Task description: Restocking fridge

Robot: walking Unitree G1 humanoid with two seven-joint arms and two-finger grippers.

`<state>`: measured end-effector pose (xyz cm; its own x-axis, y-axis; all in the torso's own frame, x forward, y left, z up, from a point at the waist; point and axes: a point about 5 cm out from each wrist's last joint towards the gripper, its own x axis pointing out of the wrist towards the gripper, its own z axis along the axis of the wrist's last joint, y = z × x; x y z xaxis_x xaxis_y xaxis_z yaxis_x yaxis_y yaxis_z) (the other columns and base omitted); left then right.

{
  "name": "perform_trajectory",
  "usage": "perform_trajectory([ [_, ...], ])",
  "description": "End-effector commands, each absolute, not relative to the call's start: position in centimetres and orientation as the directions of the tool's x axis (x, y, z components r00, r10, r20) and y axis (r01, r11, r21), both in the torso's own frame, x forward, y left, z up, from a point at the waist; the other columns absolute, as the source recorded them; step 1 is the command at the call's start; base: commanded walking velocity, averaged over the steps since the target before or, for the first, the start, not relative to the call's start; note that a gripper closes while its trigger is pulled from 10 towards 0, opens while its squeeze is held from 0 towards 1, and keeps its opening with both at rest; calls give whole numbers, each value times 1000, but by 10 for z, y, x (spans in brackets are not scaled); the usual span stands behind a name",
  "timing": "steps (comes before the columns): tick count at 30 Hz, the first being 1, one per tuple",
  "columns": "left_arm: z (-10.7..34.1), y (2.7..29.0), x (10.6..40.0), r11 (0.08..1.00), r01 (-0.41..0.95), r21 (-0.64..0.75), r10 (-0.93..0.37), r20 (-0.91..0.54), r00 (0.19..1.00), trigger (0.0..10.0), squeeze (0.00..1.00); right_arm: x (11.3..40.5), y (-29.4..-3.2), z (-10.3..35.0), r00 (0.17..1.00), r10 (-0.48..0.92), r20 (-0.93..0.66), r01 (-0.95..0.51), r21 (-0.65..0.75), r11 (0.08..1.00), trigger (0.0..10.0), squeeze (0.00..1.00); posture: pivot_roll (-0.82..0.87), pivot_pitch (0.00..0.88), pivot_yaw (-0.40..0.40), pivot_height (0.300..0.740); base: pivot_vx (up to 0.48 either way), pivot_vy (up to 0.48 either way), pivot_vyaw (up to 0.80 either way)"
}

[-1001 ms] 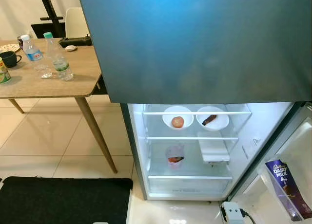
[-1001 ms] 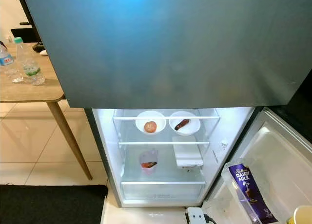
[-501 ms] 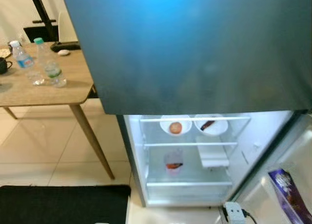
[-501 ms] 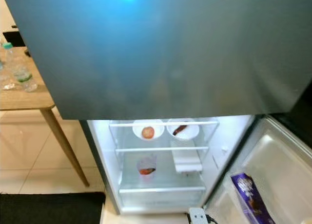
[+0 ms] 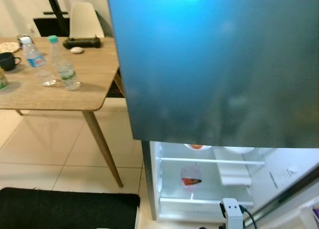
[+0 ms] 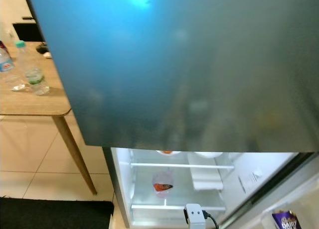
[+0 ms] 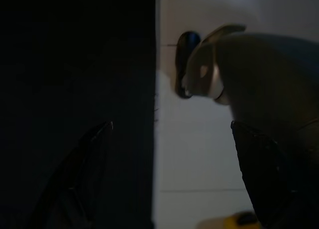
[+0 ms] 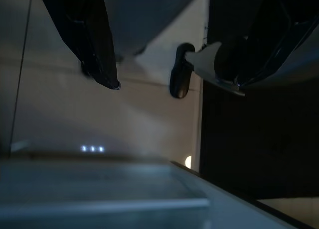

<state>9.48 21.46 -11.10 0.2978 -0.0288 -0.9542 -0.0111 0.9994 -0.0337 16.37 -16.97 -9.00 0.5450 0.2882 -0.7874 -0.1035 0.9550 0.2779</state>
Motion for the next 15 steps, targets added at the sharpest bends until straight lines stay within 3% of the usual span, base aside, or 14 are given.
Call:
perform_trajectory([
  [1,-112,209,94,999,3,-46,-45,-956,291,10000,0,152,-176,-94,520,269,-811,-74,271,960,10000,0,-14,3,21,740,0,0,0],
  [15,-112,208,94,999,4,-48,-47,-955,294,10000,0,152,-176,-94,520,268,-811,-73,270,960,10000,0,-14,3,19,740,0,0,0],
])
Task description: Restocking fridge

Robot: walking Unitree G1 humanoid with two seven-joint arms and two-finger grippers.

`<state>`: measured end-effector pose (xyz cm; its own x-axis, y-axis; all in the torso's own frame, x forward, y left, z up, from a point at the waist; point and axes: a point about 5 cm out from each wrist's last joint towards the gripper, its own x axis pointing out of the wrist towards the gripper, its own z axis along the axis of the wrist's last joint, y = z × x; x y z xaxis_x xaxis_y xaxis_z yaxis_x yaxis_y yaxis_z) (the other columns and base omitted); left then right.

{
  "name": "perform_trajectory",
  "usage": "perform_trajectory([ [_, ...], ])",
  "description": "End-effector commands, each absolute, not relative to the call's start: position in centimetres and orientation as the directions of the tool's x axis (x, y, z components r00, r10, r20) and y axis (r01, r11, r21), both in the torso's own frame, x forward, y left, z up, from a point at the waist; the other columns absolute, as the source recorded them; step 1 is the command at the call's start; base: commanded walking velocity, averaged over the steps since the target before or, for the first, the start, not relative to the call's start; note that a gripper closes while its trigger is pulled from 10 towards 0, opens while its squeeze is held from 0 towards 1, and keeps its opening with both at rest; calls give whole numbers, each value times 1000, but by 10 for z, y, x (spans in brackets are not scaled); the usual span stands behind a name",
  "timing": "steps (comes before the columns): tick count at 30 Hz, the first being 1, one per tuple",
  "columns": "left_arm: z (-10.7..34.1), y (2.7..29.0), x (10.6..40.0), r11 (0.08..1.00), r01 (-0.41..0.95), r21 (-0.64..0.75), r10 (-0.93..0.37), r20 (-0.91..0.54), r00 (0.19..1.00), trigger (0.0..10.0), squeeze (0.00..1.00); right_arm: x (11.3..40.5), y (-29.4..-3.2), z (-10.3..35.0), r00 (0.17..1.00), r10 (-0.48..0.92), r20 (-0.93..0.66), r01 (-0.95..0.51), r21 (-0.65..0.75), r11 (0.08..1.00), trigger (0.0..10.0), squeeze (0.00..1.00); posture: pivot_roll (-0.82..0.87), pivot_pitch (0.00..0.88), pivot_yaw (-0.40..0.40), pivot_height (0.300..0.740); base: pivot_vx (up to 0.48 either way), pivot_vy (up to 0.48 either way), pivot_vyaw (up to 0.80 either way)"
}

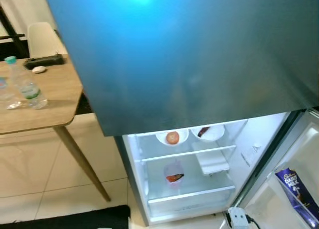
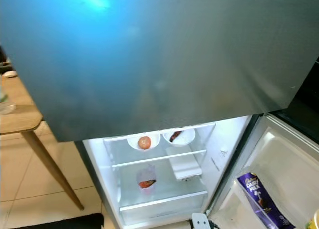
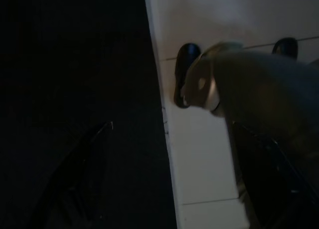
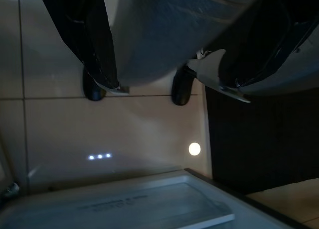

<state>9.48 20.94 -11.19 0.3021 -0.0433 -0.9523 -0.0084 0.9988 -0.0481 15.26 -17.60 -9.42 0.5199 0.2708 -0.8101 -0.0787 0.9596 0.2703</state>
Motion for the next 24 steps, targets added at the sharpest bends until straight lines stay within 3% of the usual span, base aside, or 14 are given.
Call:
perform_trajectory([
  [1,-112,208,94,999,4,-48,-47,-955,294,10000,0,152,-176,-94,520,268,-811,-73,270,960,10000,0,-15,3,21,740,0,0,0],
  [9,-112,209,95,999,4,-46,-45,-954,296,10000,0,154,-175,-93,532,281,-799,-98,271,958,10000,0,-14,3,20,740,0,0,53],
  [24,-112,209,95,999,7,-42,-42,-955,295,10000,0,155,-174,-93,537,289,-792,-111,273,956,10000,0,-14,3,23,740,0,0,800],
])
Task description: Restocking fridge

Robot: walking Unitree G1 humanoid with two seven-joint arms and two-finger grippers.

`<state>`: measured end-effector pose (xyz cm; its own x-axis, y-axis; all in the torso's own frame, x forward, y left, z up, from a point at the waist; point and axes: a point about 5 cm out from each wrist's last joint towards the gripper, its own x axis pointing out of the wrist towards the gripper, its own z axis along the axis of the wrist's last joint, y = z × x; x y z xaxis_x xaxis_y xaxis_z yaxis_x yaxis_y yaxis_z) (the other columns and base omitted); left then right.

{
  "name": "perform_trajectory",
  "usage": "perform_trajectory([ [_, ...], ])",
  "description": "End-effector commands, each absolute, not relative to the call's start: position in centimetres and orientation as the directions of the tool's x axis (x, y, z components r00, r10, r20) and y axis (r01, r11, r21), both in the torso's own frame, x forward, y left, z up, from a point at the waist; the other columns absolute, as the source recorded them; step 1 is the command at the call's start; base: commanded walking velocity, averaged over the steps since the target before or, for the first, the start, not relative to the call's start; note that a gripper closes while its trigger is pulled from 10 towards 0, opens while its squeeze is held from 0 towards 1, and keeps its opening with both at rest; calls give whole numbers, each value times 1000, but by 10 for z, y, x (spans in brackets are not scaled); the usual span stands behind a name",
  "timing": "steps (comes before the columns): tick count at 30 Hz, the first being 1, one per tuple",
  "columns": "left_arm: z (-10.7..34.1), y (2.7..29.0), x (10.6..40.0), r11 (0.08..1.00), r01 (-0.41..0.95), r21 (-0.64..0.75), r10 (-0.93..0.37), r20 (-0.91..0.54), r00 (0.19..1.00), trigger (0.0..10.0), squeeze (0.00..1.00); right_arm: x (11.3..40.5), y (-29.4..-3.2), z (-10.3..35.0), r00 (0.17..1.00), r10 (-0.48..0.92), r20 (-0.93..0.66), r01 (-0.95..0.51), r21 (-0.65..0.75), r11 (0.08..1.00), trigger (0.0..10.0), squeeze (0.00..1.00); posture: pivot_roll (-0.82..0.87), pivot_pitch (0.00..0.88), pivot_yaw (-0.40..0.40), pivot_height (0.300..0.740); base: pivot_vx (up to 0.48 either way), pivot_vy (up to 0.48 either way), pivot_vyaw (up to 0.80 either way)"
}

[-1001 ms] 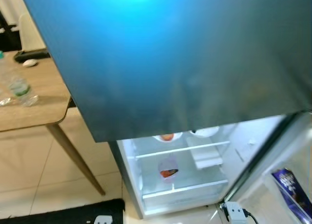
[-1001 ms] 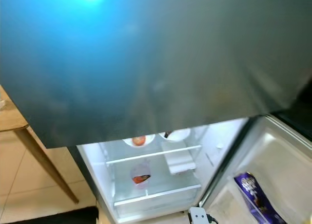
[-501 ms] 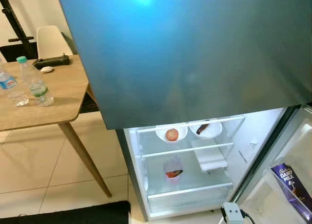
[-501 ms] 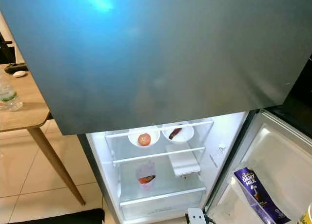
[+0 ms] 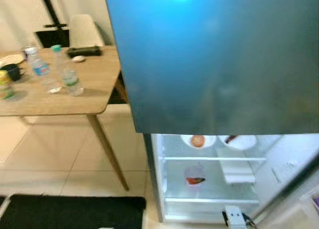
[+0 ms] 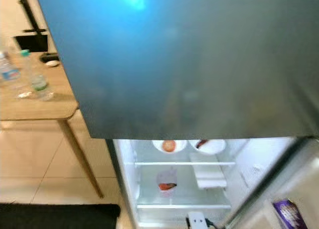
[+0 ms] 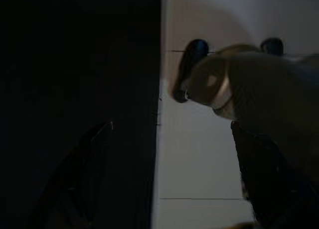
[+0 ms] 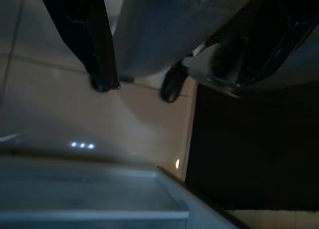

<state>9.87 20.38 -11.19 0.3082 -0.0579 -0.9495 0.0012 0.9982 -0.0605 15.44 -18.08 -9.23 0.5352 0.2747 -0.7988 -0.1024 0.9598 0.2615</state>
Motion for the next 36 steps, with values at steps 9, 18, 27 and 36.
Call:
perform_trajectory([
  [9,-112,209,95,999,7,-43,-43,-955,294,10000,0,154,-176,-93,536,270,-800,-83,268,960,10000,0,-14,3,22,740,0,0,153],
  [18,-112,208,95,998,22,-55,-59,-955,291,10000,0,153,-176,-94,529,270,-804,-89,263,961,10000,0,-14,0,22,740,0,-171,0],
  [27,-112,207,96,998,2,-64,-62,-951,302,10000,0,153,-176,-94,527,269,-806,-92,260,961,10000,0,-13,0,21,740,0,-332,0],
  [36,-111,208,98,998,0,-60,-57,-949,311,10000,0,153,-176,-94,527,268,-806,-91,260,961,10000,0,-13,0,19,740,0,0,0],
])
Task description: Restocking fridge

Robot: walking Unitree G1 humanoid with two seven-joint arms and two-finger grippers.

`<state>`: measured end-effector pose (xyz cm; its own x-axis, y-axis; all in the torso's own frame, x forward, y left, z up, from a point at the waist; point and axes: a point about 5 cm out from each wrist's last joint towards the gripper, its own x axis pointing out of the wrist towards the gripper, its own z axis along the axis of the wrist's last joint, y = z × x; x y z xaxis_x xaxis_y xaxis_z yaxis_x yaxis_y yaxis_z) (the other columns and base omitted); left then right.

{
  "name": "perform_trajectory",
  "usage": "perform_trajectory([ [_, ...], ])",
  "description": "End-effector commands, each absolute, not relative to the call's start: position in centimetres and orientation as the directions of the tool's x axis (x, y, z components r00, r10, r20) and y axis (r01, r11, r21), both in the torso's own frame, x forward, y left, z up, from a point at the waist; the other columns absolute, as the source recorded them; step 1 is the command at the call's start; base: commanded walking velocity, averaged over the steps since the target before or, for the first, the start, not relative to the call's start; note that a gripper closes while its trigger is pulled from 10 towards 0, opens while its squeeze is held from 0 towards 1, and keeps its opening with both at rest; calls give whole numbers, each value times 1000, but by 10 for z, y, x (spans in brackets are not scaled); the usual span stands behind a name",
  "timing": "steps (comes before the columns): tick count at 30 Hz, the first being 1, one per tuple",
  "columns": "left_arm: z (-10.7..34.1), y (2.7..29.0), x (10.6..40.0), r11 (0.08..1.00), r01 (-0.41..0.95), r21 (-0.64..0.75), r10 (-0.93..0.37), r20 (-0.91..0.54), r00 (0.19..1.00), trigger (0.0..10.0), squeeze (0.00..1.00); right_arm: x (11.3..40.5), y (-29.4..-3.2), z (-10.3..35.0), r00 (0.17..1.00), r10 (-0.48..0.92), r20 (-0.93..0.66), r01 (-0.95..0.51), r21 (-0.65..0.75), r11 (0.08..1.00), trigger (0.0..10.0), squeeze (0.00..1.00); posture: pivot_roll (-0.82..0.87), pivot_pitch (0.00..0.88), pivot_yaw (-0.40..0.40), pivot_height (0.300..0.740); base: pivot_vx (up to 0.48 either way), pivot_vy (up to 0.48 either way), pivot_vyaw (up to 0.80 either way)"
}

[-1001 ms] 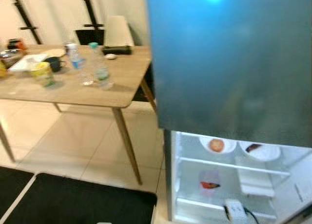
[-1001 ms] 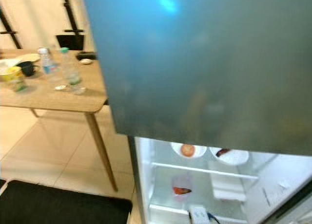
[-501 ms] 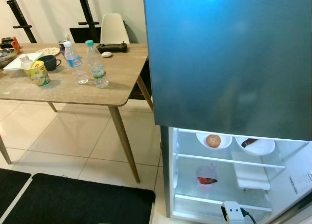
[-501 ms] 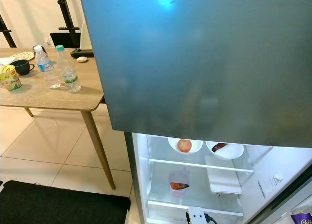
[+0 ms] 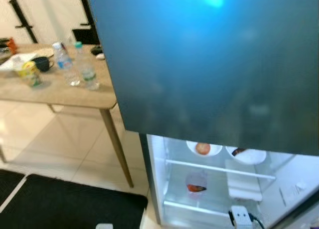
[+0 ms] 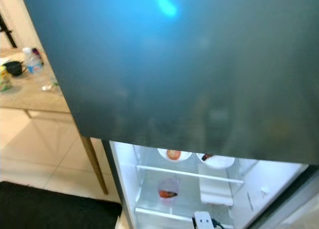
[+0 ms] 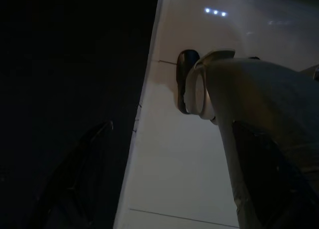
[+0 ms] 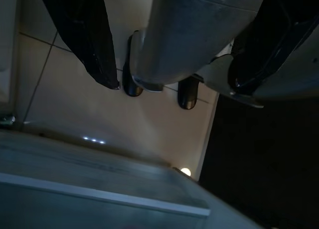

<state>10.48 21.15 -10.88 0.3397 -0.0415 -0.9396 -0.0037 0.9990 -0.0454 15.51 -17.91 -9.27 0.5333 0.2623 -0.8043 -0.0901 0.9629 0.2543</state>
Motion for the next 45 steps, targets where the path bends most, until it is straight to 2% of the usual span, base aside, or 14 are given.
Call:
perform_trajectory([
  [1,-111,208,98,998,-1,-60,-57,-949,312,10000,0,153,-176,-94,527,268,-806,-91,261,961,10000,0,-13,0,19,740,0,0,0],
  [5,-111,208,98,998,14,-63,-64,-949,310,10000,0,154,-176,-94,528,269,-805,-91,261,961,10000,0,-13,0,20,740,0,0,0],
  [14,-112,207,97,998,13,-66,-67,-948,310,10000,0,154,-176,-94,528,268,-806,-89,261,961,10000,0,-14,2,20,740,0,-419,0],
  [25,-109,209,104,998,28,-62,-68,-938,339,10000,0,155,-176,-93,527,264,-808,-126,233,964,10000,0,-13,3,18,740,0,0,0],
  [28,-105,212,116,997,59,-43,-63,-918,390,10000,0,161,-178,-90,546,244,-801,-153,191,970,10000,0,-12,5,17,740,0,0,0],
  [29,-101,214,127,995,90,-32,-68,-896,440,10000,0,171,-179,-86,579,230,-782,-155,171,973,10000,0,-11,7,16,740,0,0,0],
  [30,-101,214,127,995,90,-32,-68,-896,440,10000,0,171,-179,-86,579,230,-782,-155,171,973,10000,0,-11,7,16,740,0,0,0],
  [31,-95,215,140,993,117,-23,-77,-868,490,10000,0,182,-182,-80,620,215,-755,-146,158,977,10000,0,-10,7,15,740,0,0,0],
  [36,-86,216,160,984,180,-15,-114,-823,556,10000,0,193,-185,-73,658,208,-724,-160,136,978,10000,0,-10,10,17,740,0,0,0],
  [37,-79,215,173,979,202,-20,-139,-790,597,10000,0,199,-189,-69,673,205,-710,-179,113,977,10000,0,-14,15,16,740,0,0,0],
  [39,-78,214,175,978,205,-21,-144,-784,604,10000,0,199,-190,-69,676,204,-708,-182,108,977,10000,0,-14,15,16,740,0,0,0],
  [41,-70,210,190,972,231,-34,-179,-744,644,10000,0,205,-195,-65,692,200,-694,-183,99,978,10000,0,-32,28,10,740,0,0,0],
  [45,-61,193,209,950,310,-40,-251,-687,681,10000,0,212,-202,-58,710,209,-673,-218,73,973,10000,0,-46,35,-8,740,0,0,0],
])
